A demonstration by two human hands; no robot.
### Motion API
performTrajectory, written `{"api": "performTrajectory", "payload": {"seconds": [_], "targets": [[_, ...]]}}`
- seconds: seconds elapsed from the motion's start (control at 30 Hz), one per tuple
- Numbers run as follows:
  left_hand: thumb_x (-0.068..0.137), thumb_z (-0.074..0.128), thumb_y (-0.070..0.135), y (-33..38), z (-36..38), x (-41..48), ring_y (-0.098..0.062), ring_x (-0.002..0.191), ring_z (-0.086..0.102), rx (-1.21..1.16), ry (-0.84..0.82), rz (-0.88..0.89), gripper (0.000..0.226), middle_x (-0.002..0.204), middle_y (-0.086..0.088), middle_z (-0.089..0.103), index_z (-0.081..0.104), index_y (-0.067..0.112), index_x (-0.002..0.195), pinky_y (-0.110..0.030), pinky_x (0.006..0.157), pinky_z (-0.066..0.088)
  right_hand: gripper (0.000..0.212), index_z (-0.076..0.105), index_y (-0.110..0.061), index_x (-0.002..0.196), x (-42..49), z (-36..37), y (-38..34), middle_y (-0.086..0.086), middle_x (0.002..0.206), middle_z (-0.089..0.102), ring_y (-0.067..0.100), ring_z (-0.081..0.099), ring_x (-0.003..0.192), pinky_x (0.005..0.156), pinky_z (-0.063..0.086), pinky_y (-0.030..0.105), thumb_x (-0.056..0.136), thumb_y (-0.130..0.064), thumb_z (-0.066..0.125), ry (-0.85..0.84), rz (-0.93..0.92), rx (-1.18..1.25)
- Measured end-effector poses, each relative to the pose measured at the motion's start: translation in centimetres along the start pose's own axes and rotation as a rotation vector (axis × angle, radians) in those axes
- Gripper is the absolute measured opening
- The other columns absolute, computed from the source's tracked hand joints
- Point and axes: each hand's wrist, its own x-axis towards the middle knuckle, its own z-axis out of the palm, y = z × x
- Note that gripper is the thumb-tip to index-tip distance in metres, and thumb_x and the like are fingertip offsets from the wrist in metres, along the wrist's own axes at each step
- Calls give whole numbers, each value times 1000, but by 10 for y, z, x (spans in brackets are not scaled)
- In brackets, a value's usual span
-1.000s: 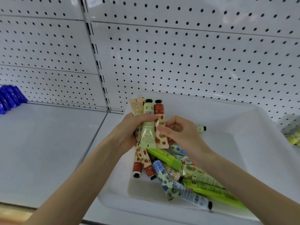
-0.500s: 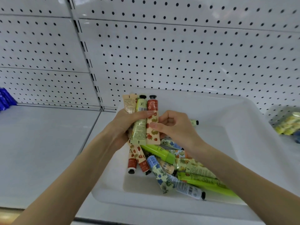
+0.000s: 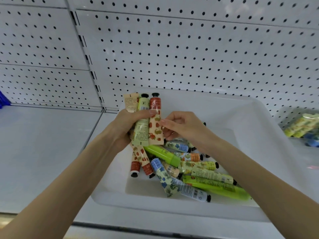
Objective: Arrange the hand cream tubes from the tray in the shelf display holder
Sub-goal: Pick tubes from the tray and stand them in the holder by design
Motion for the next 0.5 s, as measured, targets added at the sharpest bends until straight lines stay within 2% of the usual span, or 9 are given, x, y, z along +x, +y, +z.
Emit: {"api": "performTrajectory", "payload": {"seconds": [0.07,0.2,0.3,0.4,0.5], "targets": [[68,74,18,1,0,-1,-20,67,70,-14,19,3,20,78,-6,73,68,12,87,-31,58,58,27,67,-6,83,0,-10,0,6,73,69,14,67,66,66,57,23,76,-32,70,-5,16,-19],[78,70,14,4,1,-4,-18,63,71,-38,68,19,10,75,-4,74,67,12,87,-30,54,58,26,67,-1,90,0,-26,4,6,76,69,14,67,69,68,56,22,82,-26,68,-68,61,-139],[75,71,16,4,2,-4,-18,64,71,-39,66,16,14,75,-3,74,67,13,88,-30,54,58,26,67,-2,92,1,-29,4,4,76,70,11,68,68,69,57,21,82,-26,69,-103,65,-209],[70,72,17,4,3,-3,-17,64,72,-39,60,14,20,75,-3,74,67,12,88,-30,52,57,27,68,-3,91,3,-38,4,7,80,71,13,68,71,70,57,22,81,-27,70,-70,47,-247],[75,72,15,2,3,-2,-18,63,72,-13,58,-2,14,74,-4,74,67,12,88,-29,51,56,29,68,-1,92,3,-52,6,9,82,71,12,68,70,67,57,20,80,-27,72,-42,59,-319]]}}
